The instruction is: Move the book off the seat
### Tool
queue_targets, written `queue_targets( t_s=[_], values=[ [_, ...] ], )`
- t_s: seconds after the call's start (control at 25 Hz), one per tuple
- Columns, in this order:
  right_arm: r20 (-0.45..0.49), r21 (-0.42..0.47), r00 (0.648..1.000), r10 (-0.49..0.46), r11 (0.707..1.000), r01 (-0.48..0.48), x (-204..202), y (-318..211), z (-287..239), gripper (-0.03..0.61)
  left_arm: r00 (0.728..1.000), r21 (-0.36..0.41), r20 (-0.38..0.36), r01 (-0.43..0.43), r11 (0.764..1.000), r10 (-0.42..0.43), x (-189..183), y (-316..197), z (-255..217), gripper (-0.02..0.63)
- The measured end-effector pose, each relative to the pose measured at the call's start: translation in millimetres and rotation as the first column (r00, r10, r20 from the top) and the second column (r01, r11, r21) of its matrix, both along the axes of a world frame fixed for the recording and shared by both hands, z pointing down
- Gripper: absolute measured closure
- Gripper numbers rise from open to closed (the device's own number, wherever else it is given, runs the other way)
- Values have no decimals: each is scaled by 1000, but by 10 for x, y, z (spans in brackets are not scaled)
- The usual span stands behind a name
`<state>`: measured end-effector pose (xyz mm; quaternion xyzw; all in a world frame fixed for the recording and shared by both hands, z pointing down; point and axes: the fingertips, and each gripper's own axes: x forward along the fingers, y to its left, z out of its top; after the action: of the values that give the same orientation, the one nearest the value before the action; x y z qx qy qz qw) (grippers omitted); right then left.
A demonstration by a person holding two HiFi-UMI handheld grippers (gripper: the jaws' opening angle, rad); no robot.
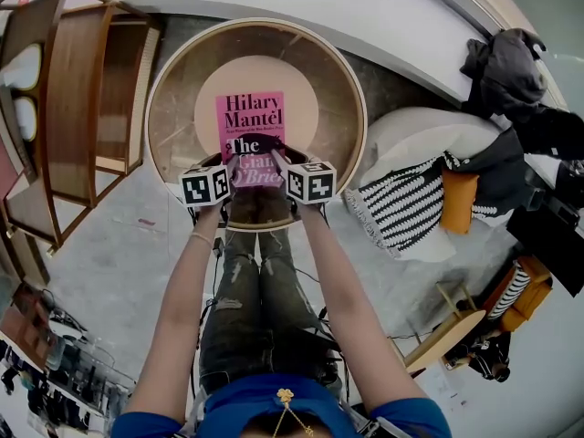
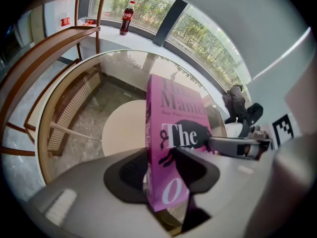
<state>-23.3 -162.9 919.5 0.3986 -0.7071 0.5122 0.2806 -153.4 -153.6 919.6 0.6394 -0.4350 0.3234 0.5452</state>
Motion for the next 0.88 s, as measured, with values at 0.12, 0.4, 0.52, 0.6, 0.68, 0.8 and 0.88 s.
queue_targets(
  t_s=[0.12,0.4,0.52,0.6,0.68,0.8,0.88],
  values=[
    [5,-3,1000,7,1000,-7,9,-2,7,462,1000,-1,1,-3,1000,3,-9,2,4,443],
    [-34,53,999,11,999,-10,117,-15,-73,433,998,34,-7,63,997,-63,-78,64,-24,426],
    [-25,60,1000,16,998,-14,113,-10,-134,431,998,57,20,66,996,-68,-109,90,-82,426],
    [-23,63,1000,12,998,-10,106,8,-187,431,998,79,30,61,995,-63,-108,87,-155,426],
    [-16,69,1000,8,998,-7,95,30,-281,449,998,99,26,57,993,-60,-91,81,-261,429],
    [-14,96,1000,-22,995,23,48,79,-510,515,998,141,28,47,989,-52,-88,78,-516,529],
    [-21,120,998,-62,991,65,8,141,-696,552,998,170,40,37,985,-44,-83,112,-721,595]
  ],
)
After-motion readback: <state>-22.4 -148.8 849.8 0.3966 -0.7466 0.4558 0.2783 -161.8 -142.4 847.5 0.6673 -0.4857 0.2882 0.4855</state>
